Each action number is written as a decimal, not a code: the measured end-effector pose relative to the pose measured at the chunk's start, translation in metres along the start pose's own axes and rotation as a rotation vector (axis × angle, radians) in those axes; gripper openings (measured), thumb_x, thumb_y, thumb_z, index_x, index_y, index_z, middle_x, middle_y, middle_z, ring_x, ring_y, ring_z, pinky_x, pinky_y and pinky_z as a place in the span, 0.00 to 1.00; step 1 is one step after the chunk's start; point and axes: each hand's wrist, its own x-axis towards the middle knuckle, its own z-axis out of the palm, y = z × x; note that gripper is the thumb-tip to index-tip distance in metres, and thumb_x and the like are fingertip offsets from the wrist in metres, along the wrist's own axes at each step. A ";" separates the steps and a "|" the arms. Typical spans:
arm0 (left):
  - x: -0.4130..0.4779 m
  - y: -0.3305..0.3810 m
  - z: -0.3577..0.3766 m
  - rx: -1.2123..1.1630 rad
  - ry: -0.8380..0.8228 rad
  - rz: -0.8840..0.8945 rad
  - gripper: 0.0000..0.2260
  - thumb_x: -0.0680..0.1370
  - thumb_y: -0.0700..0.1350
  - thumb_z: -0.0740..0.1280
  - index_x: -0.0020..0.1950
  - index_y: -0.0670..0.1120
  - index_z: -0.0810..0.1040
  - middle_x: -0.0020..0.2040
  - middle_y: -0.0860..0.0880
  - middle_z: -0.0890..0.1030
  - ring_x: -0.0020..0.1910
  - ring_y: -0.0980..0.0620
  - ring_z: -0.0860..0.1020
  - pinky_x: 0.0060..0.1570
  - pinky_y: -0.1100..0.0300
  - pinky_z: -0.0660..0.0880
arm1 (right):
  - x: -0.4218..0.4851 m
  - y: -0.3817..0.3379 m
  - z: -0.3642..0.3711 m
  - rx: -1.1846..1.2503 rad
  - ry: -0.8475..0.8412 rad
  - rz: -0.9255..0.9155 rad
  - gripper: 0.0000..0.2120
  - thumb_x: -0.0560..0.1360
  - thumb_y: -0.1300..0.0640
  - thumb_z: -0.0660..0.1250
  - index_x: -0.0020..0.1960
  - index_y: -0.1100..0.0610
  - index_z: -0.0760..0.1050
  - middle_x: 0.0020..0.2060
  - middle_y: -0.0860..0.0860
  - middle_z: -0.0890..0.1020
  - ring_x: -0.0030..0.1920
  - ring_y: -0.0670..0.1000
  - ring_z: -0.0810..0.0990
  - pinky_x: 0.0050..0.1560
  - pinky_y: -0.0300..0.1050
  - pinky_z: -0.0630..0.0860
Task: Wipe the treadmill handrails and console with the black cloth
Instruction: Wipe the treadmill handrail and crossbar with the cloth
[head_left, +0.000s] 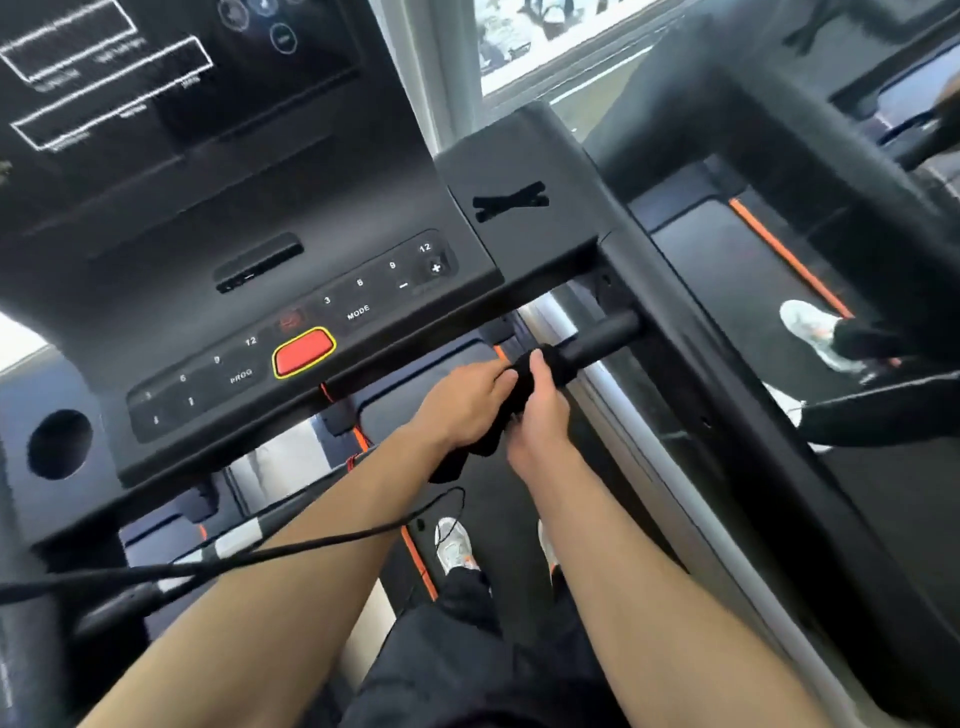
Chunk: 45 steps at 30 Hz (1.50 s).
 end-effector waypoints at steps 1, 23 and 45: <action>0.006 -0.001 0.002 0.007 0.003 0.040 0.15 0.83 0.53 0.54 0.58 0.48 0.77 0.58 0.47 0.80 0.58 0.45 0.77 0.55 0.48 0.73 | 0.005 -0.002 0.007 0.054 0.031 -0.021 0.21 0.77 0.47 0.69 0.61 0.62 0.77 0.53 0.59 0.85 0.48 0.57 0.86 0.43 0.48 0.82; 0.001 -0.002 -0.019 0.158 -0.084 0.093 0.16 0.82 0.55 0.57 0.62 0.52 0.78 0.53 0.45 0.83 0.54 0.42 0.79 0.46 0.53 0.72 | 0.001 0.006 0.025 -0.188 0.222 -0.087 0.19 0.76 0.41 0.68 0.48 0.58 0.75 0.46 0.55 0.82 0.47 0.58 0.82 0.53 0.56 0.81; -0.057 -0.013 -0.004 0.285 0.120 -0.040 0.11 0.81 0.51 0.61 0.61 0.48 0.73 0.57 0.46 0.80 0.55 0.43 0.80 0.47 0.48 0.76 | -0.025 0.010 0.035 -0.384 0.211 0.031 0.21 0.76 0.43 0.68 0.59 0.59 0.73 0.54 0.57 0.80 0.49 0.61 0.80 0.51 0.60 0.80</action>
